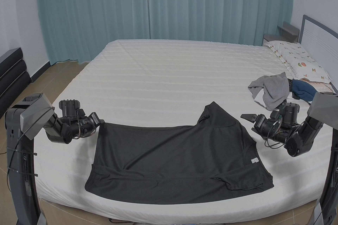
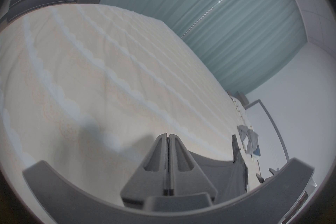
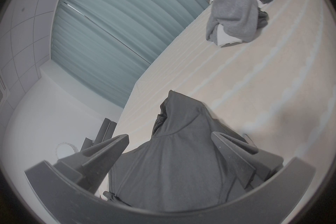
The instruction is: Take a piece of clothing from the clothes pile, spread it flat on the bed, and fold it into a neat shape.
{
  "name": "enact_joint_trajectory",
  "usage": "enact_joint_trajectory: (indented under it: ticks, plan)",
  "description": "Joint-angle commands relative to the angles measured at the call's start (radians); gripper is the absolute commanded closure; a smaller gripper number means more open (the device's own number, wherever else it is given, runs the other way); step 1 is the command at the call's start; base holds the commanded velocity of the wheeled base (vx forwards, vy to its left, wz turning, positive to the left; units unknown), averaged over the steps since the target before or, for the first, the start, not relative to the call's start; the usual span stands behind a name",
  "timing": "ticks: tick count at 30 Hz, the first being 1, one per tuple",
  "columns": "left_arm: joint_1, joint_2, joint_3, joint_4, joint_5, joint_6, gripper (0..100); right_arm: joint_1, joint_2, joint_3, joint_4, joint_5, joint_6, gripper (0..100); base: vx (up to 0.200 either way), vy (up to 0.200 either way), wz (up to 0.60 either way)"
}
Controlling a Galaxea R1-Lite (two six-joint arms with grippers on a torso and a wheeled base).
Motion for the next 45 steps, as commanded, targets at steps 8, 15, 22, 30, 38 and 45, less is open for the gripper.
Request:
enact_joint_trajectory:
  ticks: [8,15,22,30,38,45]
  plan:
    - [0.015,-0.024,0.075,-0.087,0.047,-0.054,100,0.039,0.189,-0.448,0.362,-0.035,-0.112,0,0.000,0.000,0.00]
    - [0.038,-0.062,0.103,-0.089,0.050,-0.054,100,0.036,0.267,-0.612,0.472,-0.069,-0.128,0,0.000,0.000,0.00]
    - [0.038,-0.053,0.100,-0.089,0.047,-0.051,100,0.036,0.321,-0.698,0.482,-0.069,-0.128,0,0.000,0.000,0.00]
    - [0.037,-0.052,0.095,-0.089,0.041,-0.051,100,0.036,0.364,-0.755,0.486,-0.067,-0.130,0,0.000,0.000,0.00]
    - [0.035,-0.046,0.091,-0.089,0.038,-0.051,100,0.050,0.380,-0.796,0.537,-0.067,-0.130,0,0.000,0.000,0.00]
    - [0.033,-0.043,0.089,-0.089,0.037,-0.049,100,0.050,0.390,-0.834,0.577,-0.069,-0.127,100,0.000,0.000,0.00]
